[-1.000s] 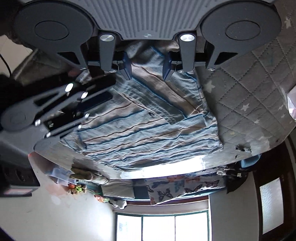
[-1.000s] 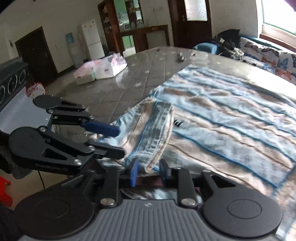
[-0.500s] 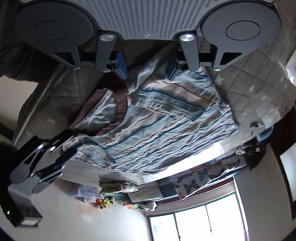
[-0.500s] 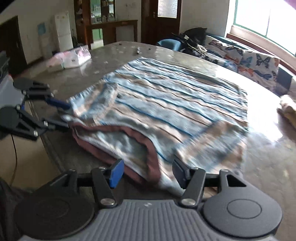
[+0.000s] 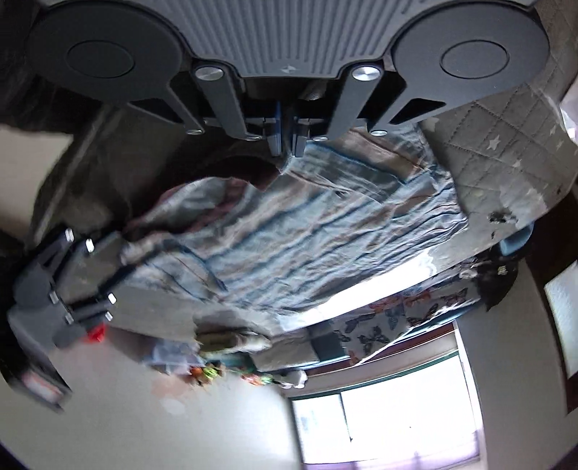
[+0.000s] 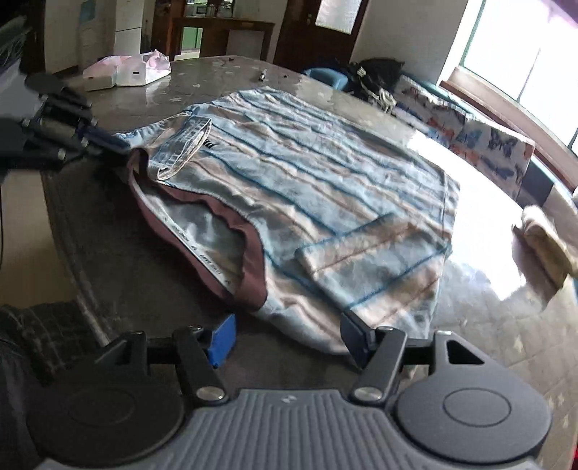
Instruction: Fold towel
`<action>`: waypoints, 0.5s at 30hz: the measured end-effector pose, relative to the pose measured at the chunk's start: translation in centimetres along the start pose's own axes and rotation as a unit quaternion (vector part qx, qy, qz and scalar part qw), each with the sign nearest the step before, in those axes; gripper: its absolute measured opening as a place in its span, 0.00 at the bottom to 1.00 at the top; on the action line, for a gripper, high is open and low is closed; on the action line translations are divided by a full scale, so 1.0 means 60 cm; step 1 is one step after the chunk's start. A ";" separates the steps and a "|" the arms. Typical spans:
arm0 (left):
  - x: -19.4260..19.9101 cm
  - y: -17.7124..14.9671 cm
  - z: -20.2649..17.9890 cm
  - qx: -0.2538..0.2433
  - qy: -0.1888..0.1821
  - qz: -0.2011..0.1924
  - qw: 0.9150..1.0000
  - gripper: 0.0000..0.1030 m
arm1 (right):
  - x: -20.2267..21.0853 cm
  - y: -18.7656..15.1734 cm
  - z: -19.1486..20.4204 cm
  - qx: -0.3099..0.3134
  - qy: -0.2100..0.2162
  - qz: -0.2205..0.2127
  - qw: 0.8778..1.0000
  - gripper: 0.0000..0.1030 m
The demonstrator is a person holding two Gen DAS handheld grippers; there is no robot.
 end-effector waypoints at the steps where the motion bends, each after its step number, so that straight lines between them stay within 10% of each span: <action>1: -0.003 0.008 0.008 0.014 0.001 -0.001 1.000 0.05 | -0.002 0.002 -0.001 0.005 -0.002 -0.002 1.000 0.62; 5: -0.014 0.034 0.035 0.055 -0.005 -0.006 0.998 0.05 | -0.015 0.013 -0.005 0.024 -0.006 -0.013 1.000 0.57; 10: -0.023 0.030 0.045 0.061 -0.006 0.010 0.998 0.07 | -0.033 0.031 -0.025 -0.049 0.034 -0.022 0.998 0.19; 15: -0.003 0.008 0.032 0.048 -0.014 0.021 0.999 0.11 | -0.033 0.052 -0.050 -0.097 0.045 -0.041 0.993 0.12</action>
Point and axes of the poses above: each gripper's, at about its wrist camera, not at the fingertips, and x roughly against the way its jaws point, z to its left, y to its top, the point moved 9 cm from there along -x, roughly the way its jaws point, and after that the axes turned 3 degrees about -z, right-handed, at the moved point
